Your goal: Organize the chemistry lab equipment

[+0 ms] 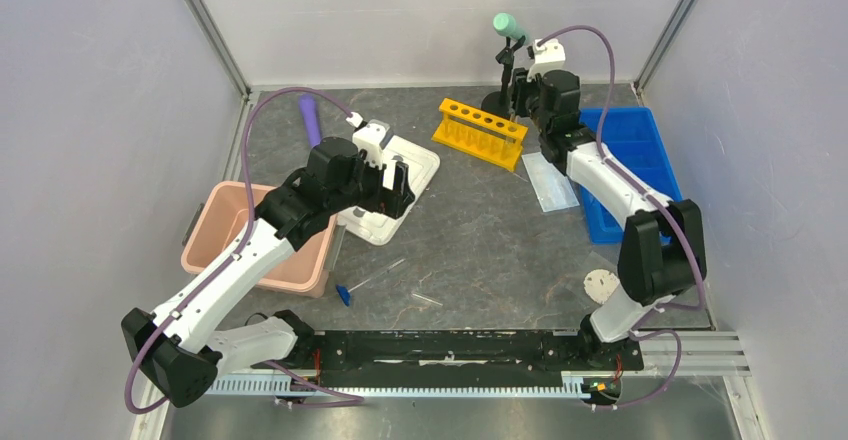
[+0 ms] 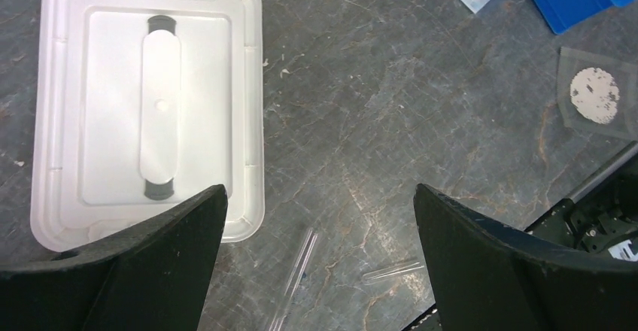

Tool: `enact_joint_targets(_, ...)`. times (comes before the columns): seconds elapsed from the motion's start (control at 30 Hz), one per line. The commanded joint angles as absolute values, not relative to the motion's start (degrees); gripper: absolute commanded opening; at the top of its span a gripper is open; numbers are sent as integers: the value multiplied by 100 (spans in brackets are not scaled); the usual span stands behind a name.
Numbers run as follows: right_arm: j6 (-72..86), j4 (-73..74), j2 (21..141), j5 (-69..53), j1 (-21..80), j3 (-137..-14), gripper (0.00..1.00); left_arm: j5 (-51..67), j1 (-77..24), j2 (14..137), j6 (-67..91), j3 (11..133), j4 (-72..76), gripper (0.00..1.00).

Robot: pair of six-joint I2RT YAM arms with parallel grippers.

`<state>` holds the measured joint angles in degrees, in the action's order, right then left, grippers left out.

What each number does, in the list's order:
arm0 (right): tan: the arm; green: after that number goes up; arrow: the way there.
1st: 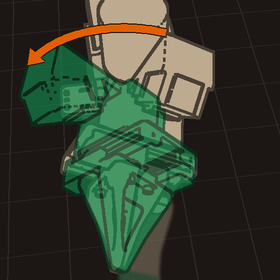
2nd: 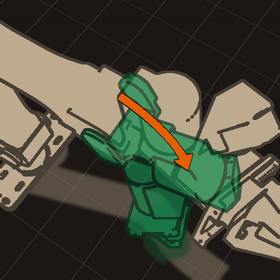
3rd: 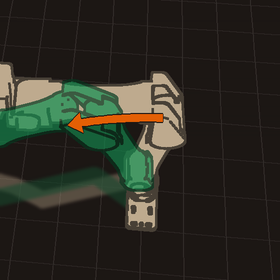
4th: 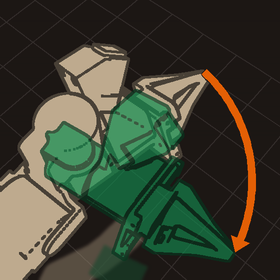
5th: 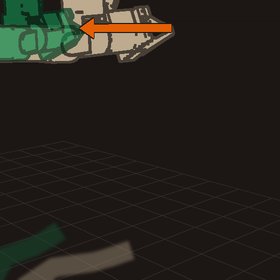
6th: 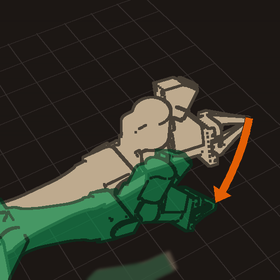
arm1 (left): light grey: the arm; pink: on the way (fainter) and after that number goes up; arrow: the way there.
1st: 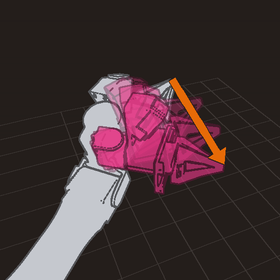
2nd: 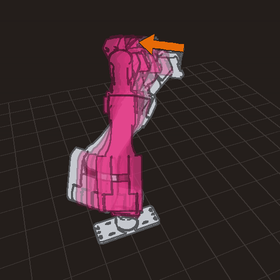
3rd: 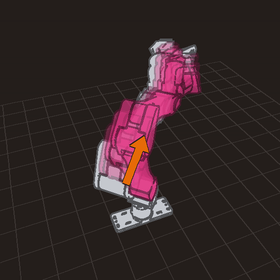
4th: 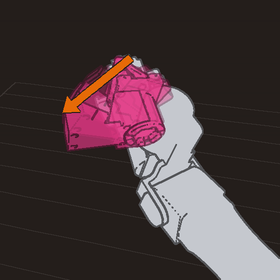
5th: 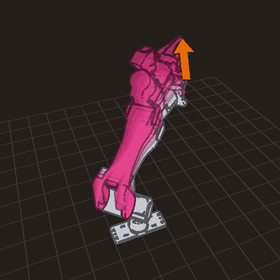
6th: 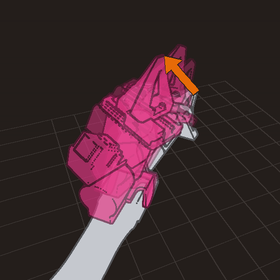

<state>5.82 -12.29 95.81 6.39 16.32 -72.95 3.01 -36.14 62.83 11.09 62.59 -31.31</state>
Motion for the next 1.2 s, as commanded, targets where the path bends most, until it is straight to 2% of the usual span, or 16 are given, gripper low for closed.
enact_joint_targets(0.0,683,-712,9000,362,1600,-7271,47,-173,-3647,6168,1376,6303,-3146,100)
enact_joint_targets(0.2,869,-25,8384,-393,1616,-6740,42,-230,-3647,6084,1444,6329,-3330,100)
enact_joint_targets(0.37,987,-14,7758,-724,1909,-5735,35,-27,-3647,5883,1459,6230,-3401,100)
enact_joint_targets(0.6,559,-292,7189,-894,3297,-4405,35,-273,-3647,5567,1433,5952,-3314,100)
enact_joint_targets(0.73,710,-913,6966,-870,4104,-3647,35,-1189,-3647,5399,1613,5887,-3360,100)
enact_joint_targets(0.87,884,-667,7244,-658,4779,-3661,35,-2228,-3647,4959,1714,5865,-3347,100)
enact_joint_targets(1.17,1155,-15,8408,-361,6060,-4604,35,-2959,-3647,3569,1648,5213,-2598,100)
